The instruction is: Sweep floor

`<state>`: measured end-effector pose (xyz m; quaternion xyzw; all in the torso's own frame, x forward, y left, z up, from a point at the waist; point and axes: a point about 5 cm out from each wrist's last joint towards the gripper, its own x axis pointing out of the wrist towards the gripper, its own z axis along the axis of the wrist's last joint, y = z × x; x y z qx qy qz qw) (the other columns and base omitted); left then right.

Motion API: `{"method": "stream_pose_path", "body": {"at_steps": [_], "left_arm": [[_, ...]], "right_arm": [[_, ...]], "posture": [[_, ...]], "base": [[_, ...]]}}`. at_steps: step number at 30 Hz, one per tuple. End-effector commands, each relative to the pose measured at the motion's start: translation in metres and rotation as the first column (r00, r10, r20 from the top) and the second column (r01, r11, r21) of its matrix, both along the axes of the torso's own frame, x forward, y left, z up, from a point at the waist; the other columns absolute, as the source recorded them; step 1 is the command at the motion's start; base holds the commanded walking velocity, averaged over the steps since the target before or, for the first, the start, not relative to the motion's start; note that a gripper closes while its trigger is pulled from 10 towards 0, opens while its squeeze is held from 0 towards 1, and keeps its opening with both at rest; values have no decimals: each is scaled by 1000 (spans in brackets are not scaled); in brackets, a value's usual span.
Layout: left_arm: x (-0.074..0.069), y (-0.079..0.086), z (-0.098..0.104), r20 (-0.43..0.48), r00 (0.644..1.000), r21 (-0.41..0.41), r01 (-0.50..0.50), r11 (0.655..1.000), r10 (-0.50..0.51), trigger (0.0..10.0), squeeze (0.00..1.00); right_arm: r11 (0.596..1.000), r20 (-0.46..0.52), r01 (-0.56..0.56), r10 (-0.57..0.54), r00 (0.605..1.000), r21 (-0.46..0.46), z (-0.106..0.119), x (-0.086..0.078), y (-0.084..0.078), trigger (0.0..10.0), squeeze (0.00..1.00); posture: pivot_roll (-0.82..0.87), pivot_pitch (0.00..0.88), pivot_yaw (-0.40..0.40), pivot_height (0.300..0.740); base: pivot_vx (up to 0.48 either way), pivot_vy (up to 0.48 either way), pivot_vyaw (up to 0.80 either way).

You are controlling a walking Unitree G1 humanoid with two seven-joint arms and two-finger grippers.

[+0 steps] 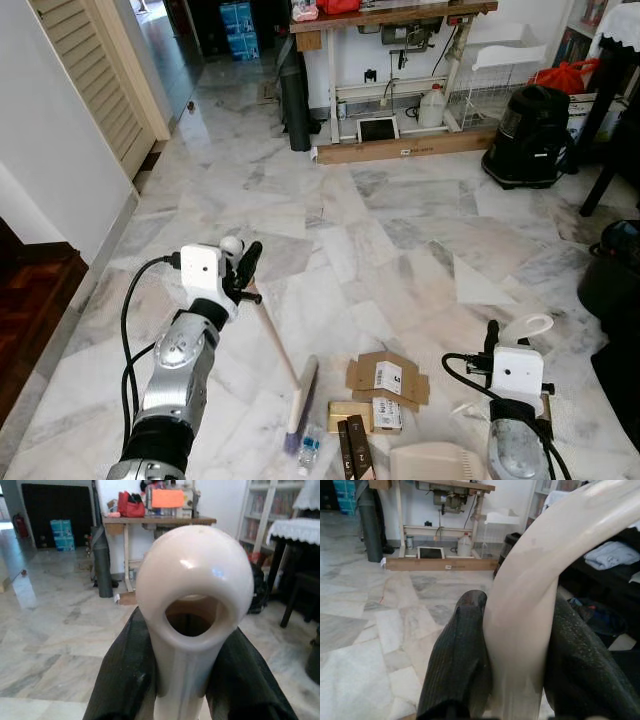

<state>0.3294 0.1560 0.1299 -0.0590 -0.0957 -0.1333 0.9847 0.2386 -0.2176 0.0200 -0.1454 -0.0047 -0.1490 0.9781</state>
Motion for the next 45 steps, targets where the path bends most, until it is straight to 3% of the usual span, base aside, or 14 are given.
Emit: {"method": "stream_pose_path", "body": {"at_steps": [1,10,14,17,34,40,45], "left_arm": [[5,4,14,42,999,-30,1,1000,0,10000,0],[12,-10,16,18,998,-57,57,997,-56,10000,0],[14,-19,10,-16,993,24,117,993,-116,10000,0],[14,-23,6,-49,989,29,141,990,-139,10000,0],[2,-60,-19,-177,950,14,264,965,-257,10000,0],[-1,-72,-24,-231,920,-20,321,947,-317,10000,0],[-5,-80,-27,-282,884,-141,348,927,-374,10000,0]], "right_arm": [[1000,25,-25,24,999,1,3,5,7,10000,0],[1000,-23,-15,15,1000,14,-8,-1,10,10000,0],[1000,-25,-12,12,1000,11,-10,-3,8,10000,0],[1000,-26,-8,9,1000,8,-10,-4,6,10000,0],[1000,-11,-18,18,1000,-9,-6,-2,1,10000,0],[1000,-11,-18,18,1000,-12,-5,-2,0,10000,0],[1000,-8,-17,17,1000,-11,-4,0,0,10000,0]], "posture": [[-3,0,126,740],[-1,0,130,740],[-6,0,129,740],[-7,0,127,740],[-21,5,109,740],[-21,8,108,740],[-19,6,111,740]], "base": [[0,0,0],[0,0,0],[0,0,0],[0,0,0],[0,0,0],[0,0,0],[0,0,0]]}}
